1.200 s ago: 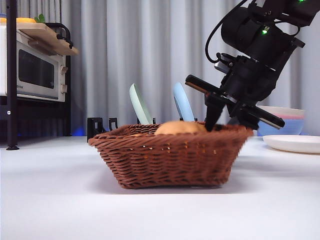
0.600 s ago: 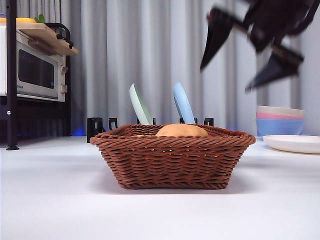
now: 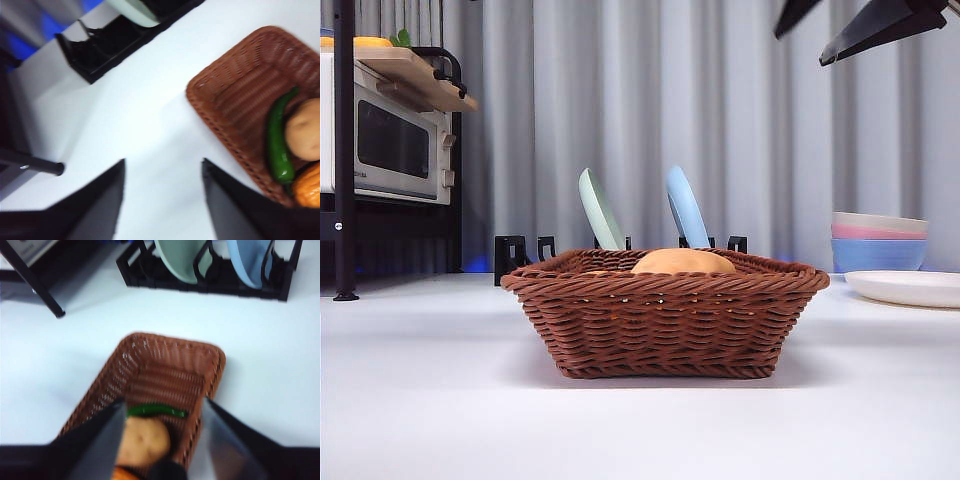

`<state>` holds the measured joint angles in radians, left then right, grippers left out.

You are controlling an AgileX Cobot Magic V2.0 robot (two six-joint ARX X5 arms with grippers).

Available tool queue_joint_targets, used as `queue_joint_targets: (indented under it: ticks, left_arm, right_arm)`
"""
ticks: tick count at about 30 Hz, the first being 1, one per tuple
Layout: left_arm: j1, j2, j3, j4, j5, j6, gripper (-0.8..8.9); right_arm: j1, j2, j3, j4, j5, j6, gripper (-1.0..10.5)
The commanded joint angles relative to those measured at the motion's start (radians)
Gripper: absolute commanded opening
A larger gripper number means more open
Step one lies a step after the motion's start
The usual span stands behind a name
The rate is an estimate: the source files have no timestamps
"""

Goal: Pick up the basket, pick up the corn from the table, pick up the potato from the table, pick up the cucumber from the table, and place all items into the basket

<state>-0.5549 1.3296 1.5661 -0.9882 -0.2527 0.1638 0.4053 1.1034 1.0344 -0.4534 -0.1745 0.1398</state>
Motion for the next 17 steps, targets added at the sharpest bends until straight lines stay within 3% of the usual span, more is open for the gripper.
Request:
queue_joint_targets:
  ticks: [1, 5, 9, 17]
  left_arm:
    - [0.02, -0.028, -0.066, 0.06, 0.027, -0.011, -0.08]
    - [0.02, -0.106, -0.216, 0.161, 0.024, -0.04, -0.08]
    - [0.021, -0.228, -0.429, 0.28, 0.019, -0.054, -0.08]
    - [0.018, -0.536, -0.884, 0.544, 0.034, -0.145, -0.08]
  right_arm:
    - [0.001, 0.003, 0.001, -0.026, 0.002, -0.022, -0.1]
    - [0.006, 0.002, 0.001, -0.052, 0.021, -0.05, -0.1]
    - [0.032, -0.011, -0.016, -0.06, 0.118, -0.066, -0.1]
    - [0.114, -0.15, -0.233, 0.103, 0.213, -0.07, -0.1]
